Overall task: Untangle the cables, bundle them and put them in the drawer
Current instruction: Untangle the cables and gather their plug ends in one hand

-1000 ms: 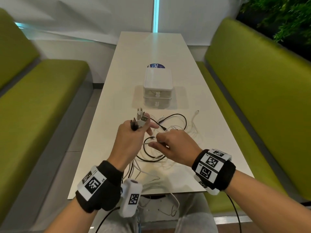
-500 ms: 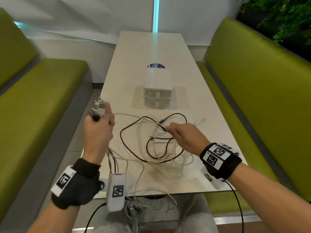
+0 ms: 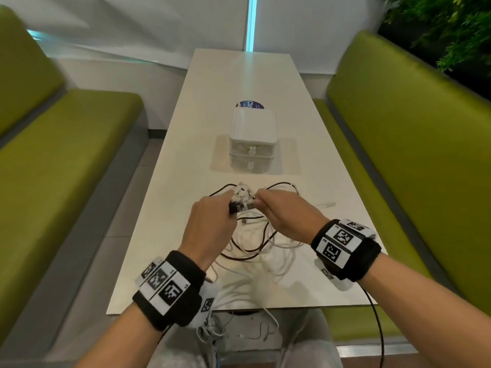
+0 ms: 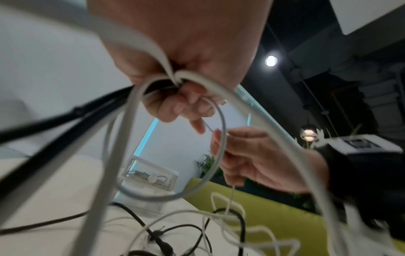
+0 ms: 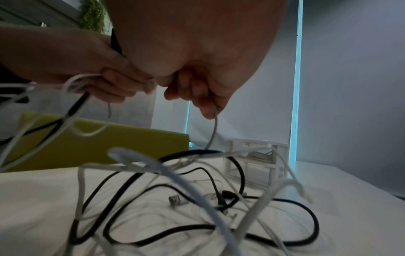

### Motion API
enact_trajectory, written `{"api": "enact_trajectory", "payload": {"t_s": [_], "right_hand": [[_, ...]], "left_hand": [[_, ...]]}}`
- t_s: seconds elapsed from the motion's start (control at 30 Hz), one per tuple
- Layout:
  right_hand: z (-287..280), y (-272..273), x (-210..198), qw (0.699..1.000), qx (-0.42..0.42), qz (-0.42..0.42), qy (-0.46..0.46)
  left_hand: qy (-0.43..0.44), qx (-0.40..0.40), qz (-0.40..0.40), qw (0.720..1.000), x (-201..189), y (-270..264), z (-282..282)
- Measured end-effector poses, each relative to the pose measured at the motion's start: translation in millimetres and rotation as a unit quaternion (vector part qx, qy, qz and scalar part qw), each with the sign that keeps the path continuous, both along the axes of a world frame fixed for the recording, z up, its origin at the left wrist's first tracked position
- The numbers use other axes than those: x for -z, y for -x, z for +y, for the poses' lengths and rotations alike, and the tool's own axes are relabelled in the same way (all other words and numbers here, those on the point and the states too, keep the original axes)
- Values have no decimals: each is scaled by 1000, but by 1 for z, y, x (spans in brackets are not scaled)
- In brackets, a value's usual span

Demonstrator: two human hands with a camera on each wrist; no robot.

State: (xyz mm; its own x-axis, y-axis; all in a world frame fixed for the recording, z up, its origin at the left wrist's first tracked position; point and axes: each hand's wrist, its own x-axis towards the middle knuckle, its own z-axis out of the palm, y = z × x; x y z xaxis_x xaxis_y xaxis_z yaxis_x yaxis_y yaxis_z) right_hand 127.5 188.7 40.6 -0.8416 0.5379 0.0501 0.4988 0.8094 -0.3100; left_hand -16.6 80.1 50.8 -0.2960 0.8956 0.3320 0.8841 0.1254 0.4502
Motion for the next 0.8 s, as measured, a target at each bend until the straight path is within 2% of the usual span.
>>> {"api": "enact_trajectory", "payload": {"t_s": [0.07, 0.1, 0.2, 0.27, 0.3, 0.37, 0.47, 0.57, 0.67, 0.73, 0.8], "right_hand": [[-1, -2, 5, 1000, 7, -6, 25], [-1, -2, 7, 999, 14, -6, 37], [10, -4, 12, 998, 24, 3, 58], [15, -1, 12, 998, 30, -12, 57], [18, 2, 10, 998, 35, -21, 54], [23, 11, 5, 997, 56, -34, 46], [27, 18, 0, 997, 63, -35, 2], [17, 25, -3, 995, 39, -75, -49], [2, 29, -8, 988, 28, -126, -81], [-5, 30, -13, 990, 23, -126, -55], [-9, 29, -17, 992, 8, -114, -46]], "left_hand": [[-49, -23, -32, 998, 1, 13, -1], [-85, -38, -77, 993, -1, 20, -3], [-179, -109, -244, 947, -6, 38, -10], [-204, -148, -299, 921, -5, 46, -14], [-201, -156, -300, 919, -4, 48, -16], [-159, -161, -267, 937, -2, 48, -17], [-95, -151, -137, 974, -5, 41, -19], [-162, -68, -44, 984, -10, 26, -19], [-203, 50, -23, 978, -8, 5, -16], [-130, 73, -18, 989, 0, -2, -8], [-27, 50, -39, 998, 11, -2, -2]]}}
